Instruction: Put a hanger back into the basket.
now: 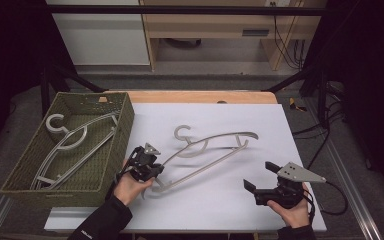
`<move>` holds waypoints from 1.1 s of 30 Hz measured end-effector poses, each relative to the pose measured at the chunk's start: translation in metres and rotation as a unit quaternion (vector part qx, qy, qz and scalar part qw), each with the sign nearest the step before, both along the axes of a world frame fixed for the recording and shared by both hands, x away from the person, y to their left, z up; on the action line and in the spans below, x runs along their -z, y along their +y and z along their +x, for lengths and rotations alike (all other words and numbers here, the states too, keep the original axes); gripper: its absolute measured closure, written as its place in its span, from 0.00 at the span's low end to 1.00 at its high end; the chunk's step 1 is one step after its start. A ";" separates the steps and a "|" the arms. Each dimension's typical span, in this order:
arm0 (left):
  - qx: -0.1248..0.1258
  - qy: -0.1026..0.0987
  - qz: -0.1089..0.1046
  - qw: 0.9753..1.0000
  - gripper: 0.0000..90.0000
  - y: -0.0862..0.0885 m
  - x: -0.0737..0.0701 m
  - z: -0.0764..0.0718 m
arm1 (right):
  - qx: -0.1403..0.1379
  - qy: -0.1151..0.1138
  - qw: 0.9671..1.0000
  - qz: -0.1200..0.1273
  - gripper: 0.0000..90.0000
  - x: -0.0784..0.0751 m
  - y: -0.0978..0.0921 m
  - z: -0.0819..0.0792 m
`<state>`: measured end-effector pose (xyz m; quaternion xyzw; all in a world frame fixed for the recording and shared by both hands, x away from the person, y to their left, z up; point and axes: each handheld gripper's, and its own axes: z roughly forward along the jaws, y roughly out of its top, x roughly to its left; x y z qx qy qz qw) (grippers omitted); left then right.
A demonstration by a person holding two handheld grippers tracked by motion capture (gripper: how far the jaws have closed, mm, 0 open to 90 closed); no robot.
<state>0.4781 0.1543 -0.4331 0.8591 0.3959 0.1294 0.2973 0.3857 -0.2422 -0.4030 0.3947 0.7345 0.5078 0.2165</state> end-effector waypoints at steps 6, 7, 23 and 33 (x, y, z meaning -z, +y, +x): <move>0.010 -0.024 -0.003 1.000 0.92 0.000 -0.018 -0.009 | 0.004 -0.004 1.000 0.002 0.05 -0.001 -0.002 -0.001; 0.012 -0.027 -0.005 1.000 0.92 0.000 -0.022 -0.011 | 0.004 -0.005 1.000 0.002 0.05 -0.001 -0.003 -0.001; -0.010 -0.104 -0.034 0.994 0.92 0.046 -0.086 -0.029 | 0.003 -0.005 1.000 0.004 0.05 -0.002 -0.005 -0.001; -0.044 -0.126 -0.045 0.990 0.92 0.081 -0.103 -0.030 | 0.003 -0.005 1.000 0.004 0.05 -0.002 -0.005 -0.001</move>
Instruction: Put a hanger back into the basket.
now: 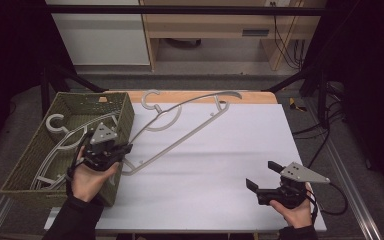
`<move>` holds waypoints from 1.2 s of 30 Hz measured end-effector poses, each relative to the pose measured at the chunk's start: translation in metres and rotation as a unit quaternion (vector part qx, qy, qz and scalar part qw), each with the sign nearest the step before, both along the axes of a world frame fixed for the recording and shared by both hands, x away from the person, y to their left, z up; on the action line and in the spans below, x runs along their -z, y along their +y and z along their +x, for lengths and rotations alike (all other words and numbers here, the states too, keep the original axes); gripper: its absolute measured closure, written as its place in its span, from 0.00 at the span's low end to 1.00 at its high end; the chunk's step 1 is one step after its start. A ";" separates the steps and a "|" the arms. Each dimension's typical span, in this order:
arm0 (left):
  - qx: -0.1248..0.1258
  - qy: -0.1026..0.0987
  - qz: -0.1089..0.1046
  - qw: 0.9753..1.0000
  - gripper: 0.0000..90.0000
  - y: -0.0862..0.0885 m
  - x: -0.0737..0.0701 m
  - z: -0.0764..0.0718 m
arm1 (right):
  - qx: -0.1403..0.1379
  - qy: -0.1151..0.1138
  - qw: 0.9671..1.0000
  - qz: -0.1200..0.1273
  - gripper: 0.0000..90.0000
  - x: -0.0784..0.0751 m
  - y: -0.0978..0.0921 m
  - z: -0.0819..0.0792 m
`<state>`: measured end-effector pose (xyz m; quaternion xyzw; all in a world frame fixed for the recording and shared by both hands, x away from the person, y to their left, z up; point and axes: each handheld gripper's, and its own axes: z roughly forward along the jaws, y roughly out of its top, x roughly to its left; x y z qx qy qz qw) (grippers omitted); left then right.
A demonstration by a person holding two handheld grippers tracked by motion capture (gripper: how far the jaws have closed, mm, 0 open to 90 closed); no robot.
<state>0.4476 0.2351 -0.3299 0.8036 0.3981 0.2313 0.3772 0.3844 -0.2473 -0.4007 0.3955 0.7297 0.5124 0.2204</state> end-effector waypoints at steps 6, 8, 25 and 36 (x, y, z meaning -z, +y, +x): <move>-0.028 -0.024 0.002 0.999 0.92 0.019 -0.010 -0.001 | 0.001 0.001 1.000 -0.001 0.05 0.000 0.001 0.000; -0.034 -0.030 0.001 0.999 0.92 0.023 -0.012 0.000 | 0.001 0.001 1.000 -0.002 0.05 0.000 0.001 0.001; -0.098 -0.043 0.049 0.993 0.92 0.098 -0.046 0.008 | 0.002 0.000 1.000 -0.004 0.05 0.000 0.003 0.001; -0.140 -0.029 0.067 0.988 0.92 0.144 -0.038 0.017 | 0.002 0.001 1.000 -0.002 0.05 0.000 0.003 0.002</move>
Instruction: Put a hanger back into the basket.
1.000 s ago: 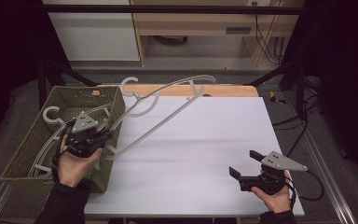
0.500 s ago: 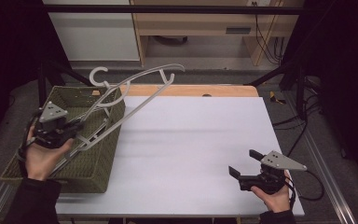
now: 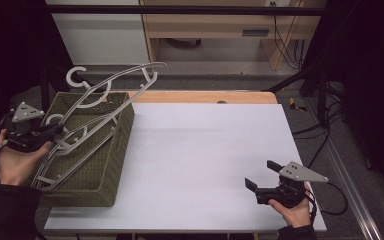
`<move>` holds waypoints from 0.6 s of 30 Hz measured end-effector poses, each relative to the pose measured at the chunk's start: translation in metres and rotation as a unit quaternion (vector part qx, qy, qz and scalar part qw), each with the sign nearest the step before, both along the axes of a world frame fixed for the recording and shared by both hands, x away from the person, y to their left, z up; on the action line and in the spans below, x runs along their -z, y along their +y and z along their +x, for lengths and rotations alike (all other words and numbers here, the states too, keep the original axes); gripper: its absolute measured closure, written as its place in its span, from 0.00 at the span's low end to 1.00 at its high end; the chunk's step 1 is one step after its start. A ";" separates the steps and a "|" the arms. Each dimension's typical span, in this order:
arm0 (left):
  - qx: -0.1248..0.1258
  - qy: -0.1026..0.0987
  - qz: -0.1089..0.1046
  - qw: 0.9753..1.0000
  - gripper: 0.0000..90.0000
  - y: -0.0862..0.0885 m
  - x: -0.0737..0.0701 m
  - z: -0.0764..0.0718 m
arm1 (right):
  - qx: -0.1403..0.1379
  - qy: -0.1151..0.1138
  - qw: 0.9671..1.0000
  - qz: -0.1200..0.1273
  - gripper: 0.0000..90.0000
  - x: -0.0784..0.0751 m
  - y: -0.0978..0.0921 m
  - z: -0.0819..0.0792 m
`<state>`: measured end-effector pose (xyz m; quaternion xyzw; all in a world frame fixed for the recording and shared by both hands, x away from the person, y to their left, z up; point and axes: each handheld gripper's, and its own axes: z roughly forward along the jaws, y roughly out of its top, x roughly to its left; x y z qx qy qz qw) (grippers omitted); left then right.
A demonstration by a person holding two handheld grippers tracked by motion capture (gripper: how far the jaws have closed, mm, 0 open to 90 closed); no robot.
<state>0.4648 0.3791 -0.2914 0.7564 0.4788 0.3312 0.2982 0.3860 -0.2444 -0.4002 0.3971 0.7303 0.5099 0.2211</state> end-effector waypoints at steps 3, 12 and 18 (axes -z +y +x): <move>-0.016 0.005 0.011 1.000 0.92 0.013 0.007 0.000 | 0.000 -0.001 1.000 -0.001 0.04 0.000 0.000 0.001; -0.040 0.017 0.036 0.998 0.92 0.042 0.023 -0.008 | -0.001 0.002 1.000 -0.001 0.04 0.001 0.001 0.001; -0.052 0.020 0.037 0.998 0.92 0.056 0.032 -0.014 | -0.001 0.000 1.000 -0.003 0.05 0.000 0.001 0.001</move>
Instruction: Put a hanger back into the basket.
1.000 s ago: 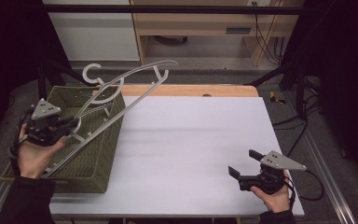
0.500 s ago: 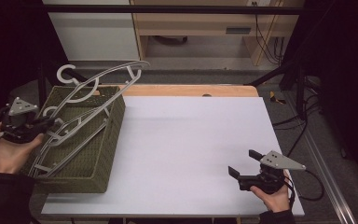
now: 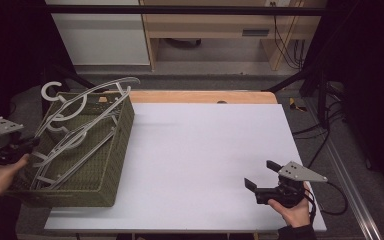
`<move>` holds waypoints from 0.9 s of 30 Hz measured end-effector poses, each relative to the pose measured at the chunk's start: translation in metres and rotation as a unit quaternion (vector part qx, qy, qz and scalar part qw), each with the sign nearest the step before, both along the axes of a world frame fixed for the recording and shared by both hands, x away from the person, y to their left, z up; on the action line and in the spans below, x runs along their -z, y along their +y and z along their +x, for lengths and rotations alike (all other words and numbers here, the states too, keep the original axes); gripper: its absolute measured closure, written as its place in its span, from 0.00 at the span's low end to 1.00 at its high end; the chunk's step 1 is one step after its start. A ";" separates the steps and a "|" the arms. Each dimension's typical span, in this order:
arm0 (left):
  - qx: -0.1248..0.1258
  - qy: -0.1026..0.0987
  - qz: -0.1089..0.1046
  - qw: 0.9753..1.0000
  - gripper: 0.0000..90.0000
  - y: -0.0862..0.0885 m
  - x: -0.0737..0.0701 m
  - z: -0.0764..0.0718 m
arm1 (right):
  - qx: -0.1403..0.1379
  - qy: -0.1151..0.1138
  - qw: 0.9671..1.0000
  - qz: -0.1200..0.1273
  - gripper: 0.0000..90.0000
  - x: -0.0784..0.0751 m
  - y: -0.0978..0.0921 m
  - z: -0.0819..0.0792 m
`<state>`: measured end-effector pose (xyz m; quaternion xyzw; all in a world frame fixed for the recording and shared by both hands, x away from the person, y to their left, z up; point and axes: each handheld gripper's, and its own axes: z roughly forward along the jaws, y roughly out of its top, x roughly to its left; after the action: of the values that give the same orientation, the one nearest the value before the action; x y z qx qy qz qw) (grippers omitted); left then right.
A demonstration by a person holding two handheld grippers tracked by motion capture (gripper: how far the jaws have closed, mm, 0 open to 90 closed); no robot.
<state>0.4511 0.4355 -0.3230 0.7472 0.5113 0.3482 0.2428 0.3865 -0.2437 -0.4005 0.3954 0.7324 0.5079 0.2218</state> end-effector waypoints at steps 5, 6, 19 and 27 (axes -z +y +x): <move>-0.006 0.002 0.006 1.000 0.92 0.008 0.005 -0.004 | 0.000 0.001 1.000 0.000 0.04 0.000 0.001 0.000; -0.009 0.000 0.004 1.000 0.92 0.010 0.007 -0.005 | 0.002 0.001 1.000 0.001 0.04 0.000 0.001 0.000; -0.019 0.021 0.021 0.999 0.92 0.021 0.022 -0.007 | 0.001 0.002 1.000 0.000 0.04 0.001 0.001 0.000; -0.026 0.026 0.027 0.999 0.92 0.027 0.027 -0.010 | 0.002 0.001 1.000 0.000 0.05 0.001 0.001 0.000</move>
<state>0.4407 0.4621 -0.3504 0.7486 0.5272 0.3486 0.2003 0.3869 -0.2425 -0.4013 0.3975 0.7319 0.5069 0.2222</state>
